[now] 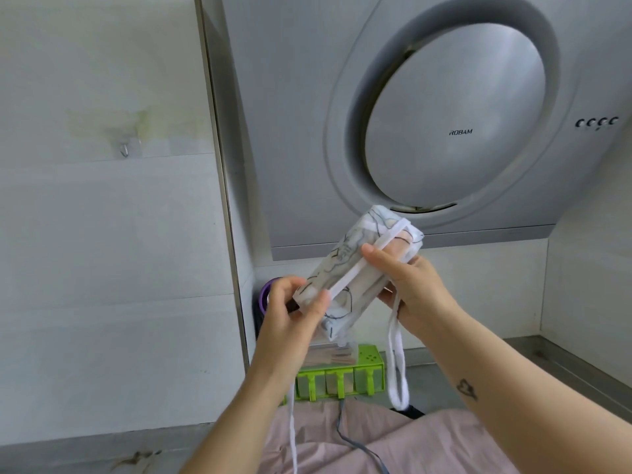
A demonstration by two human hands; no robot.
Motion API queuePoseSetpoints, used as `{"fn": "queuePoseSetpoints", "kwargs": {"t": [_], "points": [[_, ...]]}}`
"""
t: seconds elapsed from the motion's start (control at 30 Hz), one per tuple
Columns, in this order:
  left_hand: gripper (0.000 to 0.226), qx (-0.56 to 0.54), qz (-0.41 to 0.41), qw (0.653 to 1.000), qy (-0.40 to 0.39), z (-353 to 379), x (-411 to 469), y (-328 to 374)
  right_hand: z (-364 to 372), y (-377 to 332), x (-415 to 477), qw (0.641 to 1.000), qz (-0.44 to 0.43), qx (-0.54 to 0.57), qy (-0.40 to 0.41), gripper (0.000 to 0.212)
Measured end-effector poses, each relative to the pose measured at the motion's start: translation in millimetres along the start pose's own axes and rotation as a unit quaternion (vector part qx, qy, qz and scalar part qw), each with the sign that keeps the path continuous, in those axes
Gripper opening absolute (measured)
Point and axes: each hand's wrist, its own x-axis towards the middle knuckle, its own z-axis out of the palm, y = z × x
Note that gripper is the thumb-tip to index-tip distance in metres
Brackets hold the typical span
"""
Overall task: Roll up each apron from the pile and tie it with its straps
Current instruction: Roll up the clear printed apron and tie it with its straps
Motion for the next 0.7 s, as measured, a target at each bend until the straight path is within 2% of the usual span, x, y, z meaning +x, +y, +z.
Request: {"fn": "queuePoseSetpoints", "kwargs": {"t": [0.1,0.23,0.37,0.47,0.53,0.63,0.7], "points": [[0.040,0.065,0.008,0.998,-0.012,10.8,-3.7,-0.1,4.2,3.8,-3.6,1.000,-0.006,0.007,0.017,0.026],[0.033,-0.020,-0.019,0.999,-0.031,12.7,-1.1,0.9,4.2,3.5,-4.6,0.998,0.002,0.027,0.050,0.038],[0.022,-0.028,0.009,1.000,0.001,8.2,-3.1,0.4,-0.2,2.7,-3.3,0.996,0.030,0.058,0.068,0.041],[0.013,-0.087,0.018,0.996,0.027,6.1,-3.1,2.4,-3.4,3.2,-3.2,0.993,0.062,0.091,0.051,0.038],[0.024,-0.145,0.016,0.989,0.025,6.0,-4.3,6.4,-5.0,3.1,-4.3,0.990,0.079,0.113,0.031,0.025],[0.046,-0.280,-0.063,0.958,-0.006,3.9,-2.0,13.7,-4.2,3.6,-7.0,0.987,0.070,0.141,-0.003,0.014],[0.036,-0.314,-0.123,0.939,-0.071,3.5,-0.3,19.6,-6.7,4.5,-5.7,0.987,0.063,0.150,-0.010,0.017]]}}
